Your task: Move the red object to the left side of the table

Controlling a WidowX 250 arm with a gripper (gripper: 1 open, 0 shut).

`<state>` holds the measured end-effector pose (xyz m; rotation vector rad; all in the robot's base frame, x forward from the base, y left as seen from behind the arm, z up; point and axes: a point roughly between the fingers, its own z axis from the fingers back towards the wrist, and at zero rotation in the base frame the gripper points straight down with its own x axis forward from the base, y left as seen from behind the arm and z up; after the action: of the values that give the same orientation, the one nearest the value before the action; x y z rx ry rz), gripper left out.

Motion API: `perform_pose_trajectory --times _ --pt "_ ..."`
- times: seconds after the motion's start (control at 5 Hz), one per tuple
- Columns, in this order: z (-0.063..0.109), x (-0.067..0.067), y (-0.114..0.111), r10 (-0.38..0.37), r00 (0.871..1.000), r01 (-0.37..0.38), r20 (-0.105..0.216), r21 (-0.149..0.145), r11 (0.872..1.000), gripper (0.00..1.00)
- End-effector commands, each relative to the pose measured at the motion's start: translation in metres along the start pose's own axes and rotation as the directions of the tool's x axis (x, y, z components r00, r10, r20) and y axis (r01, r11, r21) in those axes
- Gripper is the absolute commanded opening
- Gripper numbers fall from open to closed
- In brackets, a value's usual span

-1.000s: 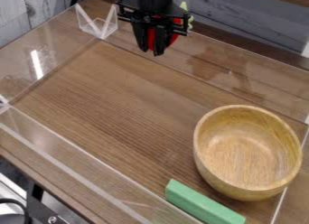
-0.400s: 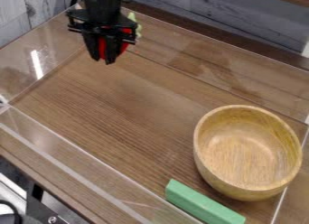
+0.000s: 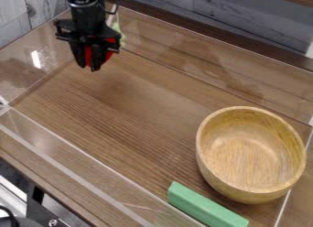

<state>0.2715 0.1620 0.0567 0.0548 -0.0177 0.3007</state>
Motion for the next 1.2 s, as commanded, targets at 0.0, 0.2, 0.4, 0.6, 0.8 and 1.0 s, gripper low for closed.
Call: perform_pose_trajectory --times 0.0,0.2,0.4,0.6,0.8,1.0 --pt "0.005 0.023 0.017 -0.07 0.996 0.07 0.061 0.001 0.998 0.0" --pt "0.0 0.024 0.034 -0.02 0.998 0.021 0.052 -0.015 1.0 0.0" --pt "-0.006 0.025 0.047 0.025 0.999 -0.024 0.041 -0.036 0.999 0.0" --pt "-0.008 0.026 0.049 0.049 0.998 -0.047 0.028 -0.067 0.997 1.0" --pt "-0.008 0.026 0.048 0.063 0.998 -0.061 0.02 -0.093 0.994 1.0" --pt "-0.013 0.035 0.04 0.055 0.998 -0.052 0.022 -0.098 0.994 0.0"
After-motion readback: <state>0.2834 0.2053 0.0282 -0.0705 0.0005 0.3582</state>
